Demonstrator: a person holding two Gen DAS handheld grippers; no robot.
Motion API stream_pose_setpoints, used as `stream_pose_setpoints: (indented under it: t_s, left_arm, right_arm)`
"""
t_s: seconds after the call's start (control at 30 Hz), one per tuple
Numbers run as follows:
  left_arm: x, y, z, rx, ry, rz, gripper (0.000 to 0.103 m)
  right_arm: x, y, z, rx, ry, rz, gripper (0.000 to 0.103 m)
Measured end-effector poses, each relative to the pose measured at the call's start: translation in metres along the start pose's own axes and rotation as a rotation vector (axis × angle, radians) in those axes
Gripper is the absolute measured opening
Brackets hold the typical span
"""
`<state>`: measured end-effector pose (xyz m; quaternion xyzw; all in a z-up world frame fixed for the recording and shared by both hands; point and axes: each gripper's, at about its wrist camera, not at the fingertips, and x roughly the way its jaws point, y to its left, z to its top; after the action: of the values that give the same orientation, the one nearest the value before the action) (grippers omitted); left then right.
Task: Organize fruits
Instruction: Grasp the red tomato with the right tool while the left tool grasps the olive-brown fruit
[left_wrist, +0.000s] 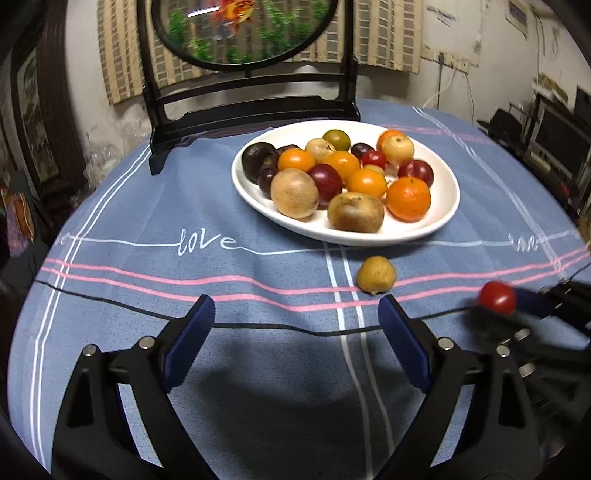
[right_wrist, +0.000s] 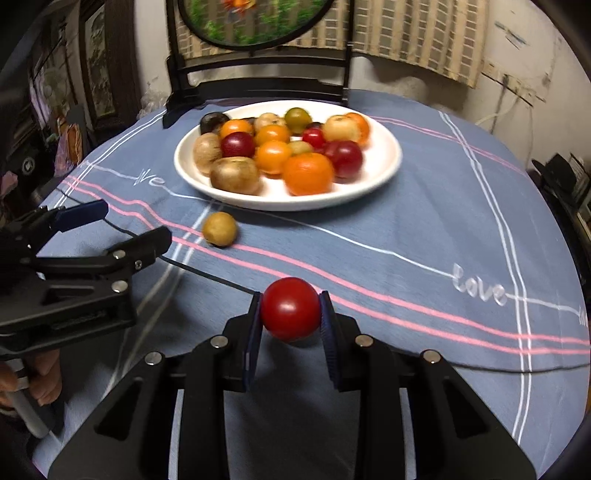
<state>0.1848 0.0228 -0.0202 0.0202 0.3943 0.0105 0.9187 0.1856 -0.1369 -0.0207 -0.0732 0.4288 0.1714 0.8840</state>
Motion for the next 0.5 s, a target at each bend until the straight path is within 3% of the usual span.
stream_pose_setpoints:
  t_s: [0.23, 0.5]
  left_arm:
    - [0.002, -0.006, -0.001, -0.020, 0.023, -0.015, 0.091]
    - [0.016, -0.022, 0.010, -0.039, 0.057, -0.017, 0.090]
  right_arm:
    - [-0.009, -0.016, -0.005, 0.057, -0.026, 0.060, 0.030]
    - [-0.013, -0.023, -0.005, 0.065, -0.039, 0.064, 0.030]
